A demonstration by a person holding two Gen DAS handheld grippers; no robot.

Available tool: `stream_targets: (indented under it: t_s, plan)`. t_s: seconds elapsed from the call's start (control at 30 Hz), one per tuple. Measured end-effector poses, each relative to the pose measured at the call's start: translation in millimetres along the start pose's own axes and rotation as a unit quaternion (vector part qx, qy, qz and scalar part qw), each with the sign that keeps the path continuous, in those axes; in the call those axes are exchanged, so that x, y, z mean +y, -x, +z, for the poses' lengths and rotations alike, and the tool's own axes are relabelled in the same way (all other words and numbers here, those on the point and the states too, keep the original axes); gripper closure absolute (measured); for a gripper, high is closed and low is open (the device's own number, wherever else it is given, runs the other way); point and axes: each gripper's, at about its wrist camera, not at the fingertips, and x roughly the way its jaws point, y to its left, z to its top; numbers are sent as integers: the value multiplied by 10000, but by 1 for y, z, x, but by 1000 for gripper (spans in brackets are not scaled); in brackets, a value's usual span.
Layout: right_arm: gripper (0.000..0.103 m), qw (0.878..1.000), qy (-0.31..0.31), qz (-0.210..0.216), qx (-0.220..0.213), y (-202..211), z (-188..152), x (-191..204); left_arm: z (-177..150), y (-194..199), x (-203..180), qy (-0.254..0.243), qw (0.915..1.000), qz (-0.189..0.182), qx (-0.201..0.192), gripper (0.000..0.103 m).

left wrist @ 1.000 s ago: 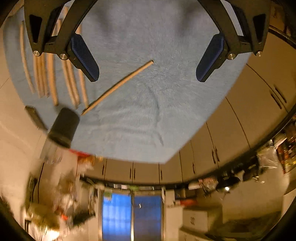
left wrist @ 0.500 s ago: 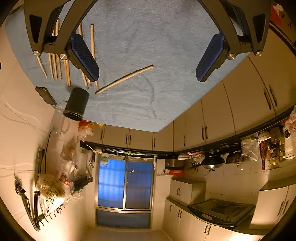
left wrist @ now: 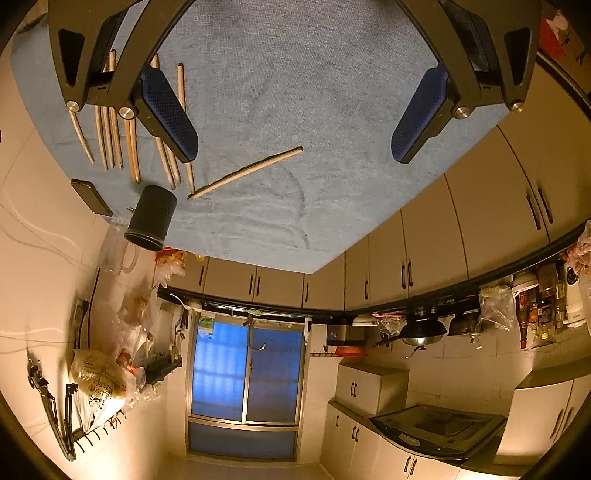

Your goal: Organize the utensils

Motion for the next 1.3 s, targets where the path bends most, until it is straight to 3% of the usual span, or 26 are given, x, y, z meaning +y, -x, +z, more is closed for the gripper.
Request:
stream_targets:
  t_s: [0.83, 1.3]
  plan:
    - [3, 9999, 95, 65, 10, -5, -3, 3, 2, 3, -1, -48, 9998, -43, -200, 0]
    - [3, 9994, 354, 2, 7, -29, 1, 10, 11, -8, -23, -550, 9973, -117, -482, 0]
